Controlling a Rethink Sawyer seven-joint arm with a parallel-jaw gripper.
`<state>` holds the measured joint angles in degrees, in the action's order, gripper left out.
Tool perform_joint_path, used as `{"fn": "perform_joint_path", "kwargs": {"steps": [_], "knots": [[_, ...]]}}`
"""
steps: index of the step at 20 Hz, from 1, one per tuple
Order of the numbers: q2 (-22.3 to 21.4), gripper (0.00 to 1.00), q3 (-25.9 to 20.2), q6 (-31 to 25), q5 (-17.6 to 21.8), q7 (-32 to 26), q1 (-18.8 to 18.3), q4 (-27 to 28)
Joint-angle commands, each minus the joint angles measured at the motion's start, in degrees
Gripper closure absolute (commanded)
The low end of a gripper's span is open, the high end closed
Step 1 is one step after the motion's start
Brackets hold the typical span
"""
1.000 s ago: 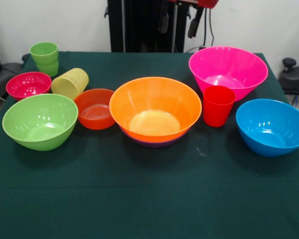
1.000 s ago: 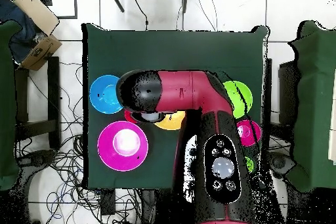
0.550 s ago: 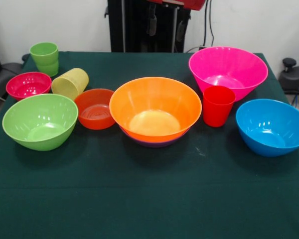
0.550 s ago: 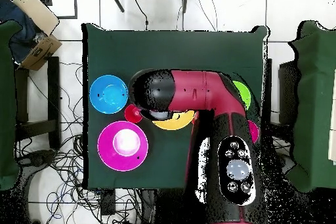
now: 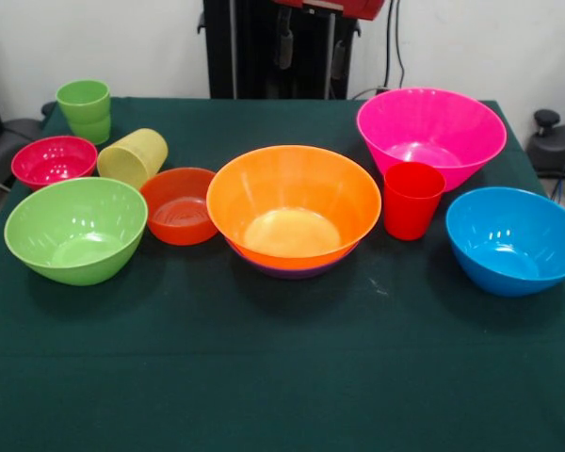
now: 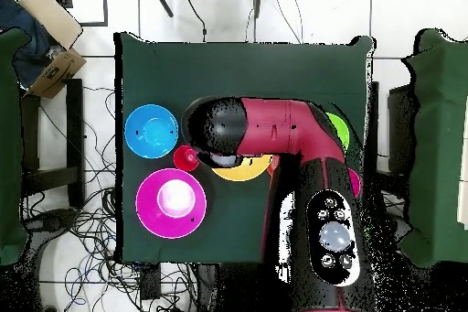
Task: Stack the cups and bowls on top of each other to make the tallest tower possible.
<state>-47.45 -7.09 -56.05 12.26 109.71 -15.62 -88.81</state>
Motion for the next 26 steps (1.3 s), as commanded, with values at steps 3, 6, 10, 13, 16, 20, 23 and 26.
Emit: {"fn": "perform_joint_path", "kwargs": {"steps": [3, 6, 10, 13, 16, 20, 23, 26], "knots": [[2.1, 0.0, -4.0, 4.9, 0.6, -0.4, 1.0, -5.5], [1.9, 0.0, -3.9, 4.9, 0.5, 0.1, 1.5, -5.8], [1.6, 0.0, -3.6, 4.9, 0.4, 1.0, 2.2, -6.0], [1.4, 0.0, -3.5, 4.8, -0.1, 1.7, 2.7, -6.1], [1.1, 0.0, -3.1, 4.9, -0.6, 3.0, 3.4, -6.3], [0.6, 0.0, -2.7, 5.3, -1.1, 3.8, 4.2, -6.9], [0.6, 0.0, -2.4, 4.6, -1.4, 4.4, 4.8, -6.4], [0.6, 0.0, -2.1, 4.4, -1.4, 4.7, 5.4, -6.4]]}}
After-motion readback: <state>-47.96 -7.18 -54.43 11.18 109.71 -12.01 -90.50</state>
